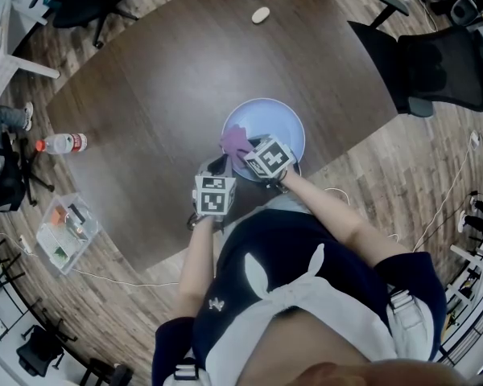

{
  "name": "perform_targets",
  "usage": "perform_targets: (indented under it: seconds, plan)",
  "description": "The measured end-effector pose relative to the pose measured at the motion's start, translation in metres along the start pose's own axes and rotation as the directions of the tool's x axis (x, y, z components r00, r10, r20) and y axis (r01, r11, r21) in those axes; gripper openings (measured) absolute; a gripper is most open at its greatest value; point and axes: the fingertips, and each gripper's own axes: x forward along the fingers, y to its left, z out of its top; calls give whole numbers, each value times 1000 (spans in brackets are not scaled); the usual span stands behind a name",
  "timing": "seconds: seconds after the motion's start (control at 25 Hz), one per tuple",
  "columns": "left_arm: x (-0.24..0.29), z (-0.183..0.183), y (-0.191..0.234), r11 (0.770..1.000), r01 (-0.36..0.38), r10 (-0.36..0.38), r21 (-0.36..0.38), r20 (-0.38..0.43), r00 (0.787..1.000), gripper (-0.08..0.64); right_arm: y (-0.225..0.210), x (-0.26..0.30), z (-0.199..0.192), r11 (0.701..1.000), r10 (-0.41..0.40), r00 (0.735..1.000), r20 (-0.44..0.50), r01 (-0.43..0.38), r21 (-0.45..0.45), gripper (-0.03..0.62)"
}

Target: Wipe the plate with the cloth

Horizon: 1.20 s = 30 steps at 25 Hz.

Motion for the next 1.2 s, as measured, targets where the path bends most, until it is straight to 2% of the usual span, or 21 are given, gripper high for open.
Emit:
perform_targets:
  seconds: [0.48,1.2]
  plan:
    - [-5,-1,-6,1000,10,-10,-4,-20,1000,5,-6,-2,-3,1000,7,1000,-19,-7,-19,143]
    - [-6,-1,-6,1000,-3,3,1,-17,1000,5,-28,-12,-5,1000,-15,1000,-7,15,17,143]
